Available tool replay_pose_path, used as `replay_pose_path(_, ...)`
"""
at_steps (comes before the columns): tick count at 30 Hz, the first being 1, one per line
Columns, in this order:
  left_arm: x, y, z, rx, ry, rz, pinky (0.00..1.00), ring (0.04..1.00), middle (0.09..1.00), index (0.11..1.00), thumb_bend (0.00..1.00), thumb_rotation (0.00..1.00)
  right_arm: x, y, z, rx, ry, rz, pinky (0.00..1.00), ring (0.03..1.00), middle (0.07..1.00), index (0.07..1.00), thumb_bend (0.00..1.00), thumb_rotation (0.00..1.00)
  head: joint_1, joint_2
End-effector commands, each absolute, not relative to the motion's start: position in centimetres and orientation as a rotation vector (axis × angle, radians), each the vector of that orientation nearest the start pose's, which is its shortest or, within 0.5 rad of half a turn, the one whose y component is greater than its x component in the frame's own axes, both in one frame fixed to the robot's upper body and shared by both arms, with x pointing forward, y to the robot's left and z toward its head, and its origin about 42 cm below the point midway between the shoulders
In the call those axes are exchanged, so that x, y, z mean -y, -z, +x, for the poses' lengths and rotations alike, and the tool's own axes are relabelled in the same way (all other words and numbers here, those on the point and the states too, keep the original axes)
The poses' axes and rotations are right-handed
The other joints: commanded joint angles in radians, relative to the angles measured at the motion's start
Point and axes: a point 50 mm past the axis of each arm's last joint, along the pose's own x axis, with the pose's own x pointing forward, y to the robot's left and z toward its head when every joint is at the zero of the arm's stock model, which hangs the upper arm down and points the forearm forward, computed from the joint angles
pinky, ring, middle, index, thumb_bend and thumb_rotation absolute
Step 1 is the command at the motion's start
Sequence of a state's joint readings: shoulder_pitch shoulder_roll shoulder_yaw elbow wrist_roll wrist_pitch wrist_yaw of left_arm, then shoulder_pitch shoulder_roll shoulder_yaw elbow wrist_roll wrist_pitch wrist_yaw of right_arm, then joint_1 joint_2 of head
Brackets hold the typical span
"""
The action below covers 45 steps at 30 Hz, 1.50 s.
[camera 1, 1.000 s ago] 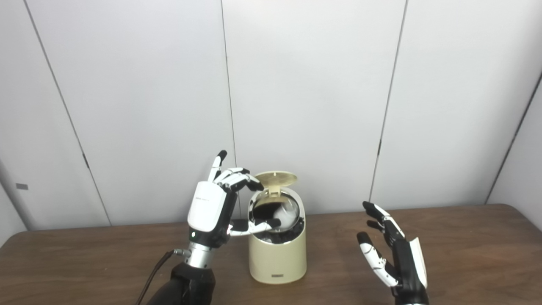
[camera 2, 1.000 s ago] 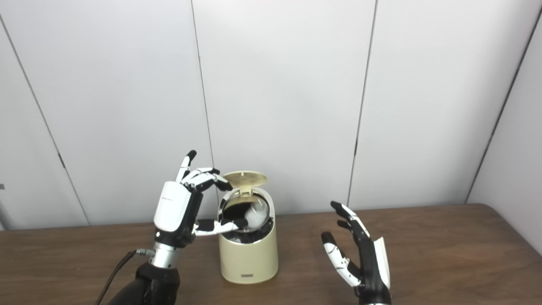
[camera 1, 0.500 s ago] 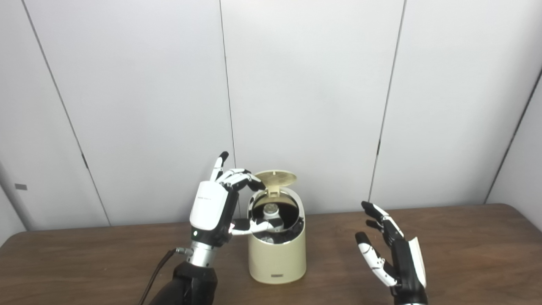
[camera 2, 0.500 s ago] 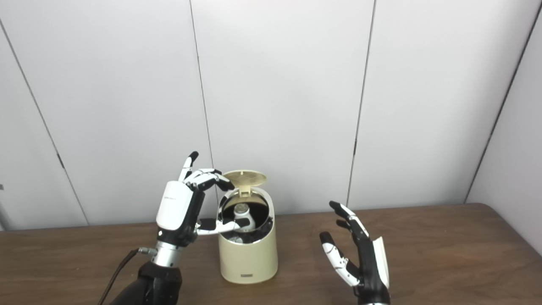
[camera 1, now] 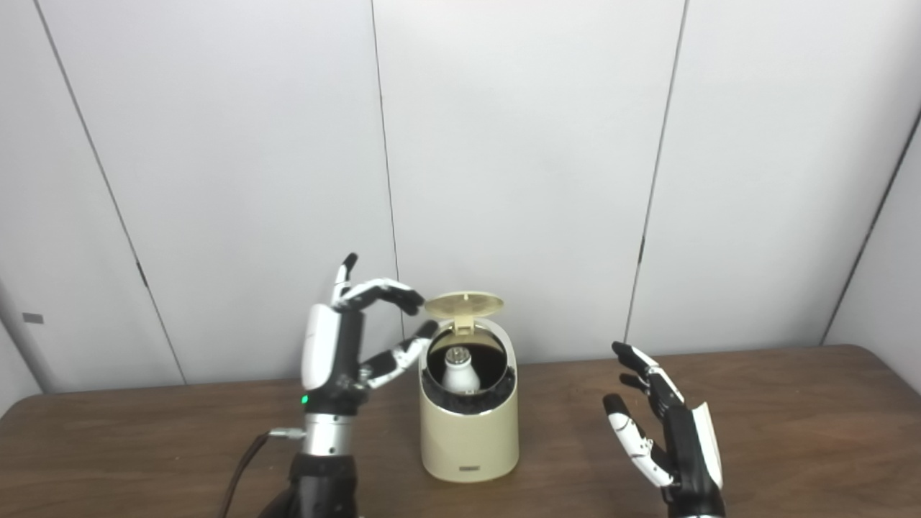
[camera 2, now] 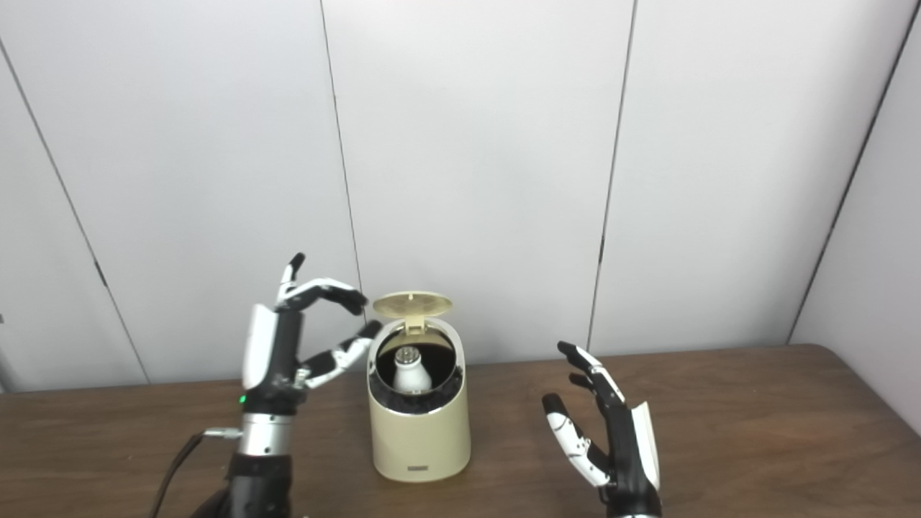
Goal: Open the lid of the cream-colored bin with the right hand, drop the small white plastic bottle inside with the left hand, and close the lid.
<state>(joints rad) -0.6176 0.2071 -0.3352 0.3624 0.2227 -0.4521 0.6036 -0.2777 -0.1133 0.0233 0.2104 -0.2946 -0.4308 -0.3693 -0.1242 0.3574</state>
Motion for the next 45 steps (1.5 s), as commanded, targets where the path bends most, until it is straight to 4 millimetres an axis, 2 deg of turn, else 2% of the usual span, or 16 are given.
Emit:
replay_pose_path(1,-18.4,-26.6,43.6,0.861,-0.090,0.202,1.00,0.635,0.477,0.498,0.52,0.00,22.8,-17.7,36.8,0.652,0.208,-0.294,0.76,0.843,0.839,0.796,0.23,0.66,0.000,-0.002)
replay_pose_path(5,-20.3,-26.7,41.7,0.847,-0.074,0.083,0.94,0.632,0.477,0.498,0.52,0.00,23.0,-17.8,36.8,0.647,0.204,-0.283,0.78,0.849,0.843,0.802,0.25,0.67,0.003,-0.006)
replay_pose_path(8,-22.0,-26.6,40.0,0.860,-0.094,0.060,0.82,0.616,0.473,0.510,0.52,0.00,23.2,-18.0,36.8,0.651,0.210,-0.288,0.78,0.854,0.847,0.806,0.25,0.71,0.007,-0.008)
replay_pose_path(10,-23.0,-26.4,39.3,0.869,-0.108,0.080,0.68,0.595,0.482,0.501,0.52,0.00,23.3,-18.2,36.8,0.655,0.209,-0.288,0.79,0.860,0.854,0.815,0.27,0.73,0.011,-0.008)
replay_pose_path(12,-23.8,-26.1,38.7,0.859,-0.098,0.054,0.60,0.568,0.491,0.492,0.51,0.00,23.4,-18.8,36.8,0.675,0.204,-0.292,0.80,0.871,0.868,0.822,0.30,0.77,0.016,-0.010)
replay_pose_path(15,-24.9,-25.4,37.9,0.836,-0.069,0.008,0.57,0.563,0.548,0.492,0.49,0.06,23.3,-20.5,36.5,0.732,0.199,-0.329,0.80,0.875,0.875,0.835,0.29,0.74,0.020,-0.010)
replay_pose_path(17,-25.5,-24.8,37.5,0.814,-0.064,-0.020,0.57,0.586,0.579,0.494,0.49,0.07,23.2,-22.3,36.4,0.762,0.186,-0.395,0.79,0.868,0.873,0.842,0.28,0.74,0.018,-0.012)
replay_pose_path(19,-26.1,-24.1,37.2,0.784,-0.039,-0.035,0.60,0.629,0.625,0.496,0.48,0.08,23.0,-24.4,36.2,0.786,0.137,-0.474,0.81,0.900,0.905,0.884,0.29,0.80,0.015,-0.012)
replay_pose_path(22,-26.4,-23.2,36.9,0.733,0.030,-0.025,0.68,0.725,0.731,0.498,0.48,0.08,22.8,-27.7,35.6,0.818,0.072,-0.643,0.88,0.963,0.977,0.960,0.41,0.90,0.018,-0.011)
replay_pose_path(23,-26.5,-22.9,36.8,0.714,0.052,-0.013,0.71,0.754,0.762,0.633,0.37,0.23,22.8,-28.8,35.5,0.821,0.055,-0.696,0.90,0.977,0.988,0.973,0.44,0.91,0.019,-0.011)
replay_pose_path(25,-26.4,-22.4,36.7,0.687,0.079,0.001,0.75,0.804,0.815,0.774,0.29,0.49,22.7,-30.9,35.3,0.830,0.026,-0.786,0.94,0.996,0.996,0.975,0.53,0.96,0.020,-0.010)
replay_pose_path(27,-26.1,-22.0,36.5,0.671,0.088,0.004,0.76,0.817,0.826,0.800,0.28,0.56,22.5,-32.9,35.3,0.837,-0.001,-0.863,0.94,0.999,0.974,0.957,0.60,0.99,0.021,-0.006)
replay_pose_path(29,-25.8,-21.7,36.4,0.659,0.090,0.008,0.75,0.820,0.830,0.808,0.31,0.58,22.2,-34.9,35.3,0.838,-0.029,-0.924,0.93,1.000,0.947,0.930,0.70,1.00,0.025,-0.005)
replay_pose_path(35,-24.7,-21.1,36.4,0.643,0.080,0.015,0.74,0.804,0.808,0.788,0.35,0.61,21.4,-38.7,36.0,0.811,-0.113,-1.075,0.93,0.990,0.919,0.900,0.83,1.00,0.036,-0.008)
replay_pose_path(37,-24.4,-21.0,36.4,0.645,0.075,0.011,0.75,0.799,0.799,0.780,0.36,0.65,21.0,-39.4,36.3,0.807,-0.139,-1.110,0.93,0.993,0.919,0.899,0.84,1.00,0.036,-0.010)
replay_pose_path(45,-23.6,-20.8,36.3,0.663,0.070,-0.009,0.73,0.777,0.771,0.744,0.31,0.62,18.1,-40.9,37.7,0.795,-0.214,-1.225,0.97,1.000,0.919,0.891,0.90,1.00,0.047,-0.013)
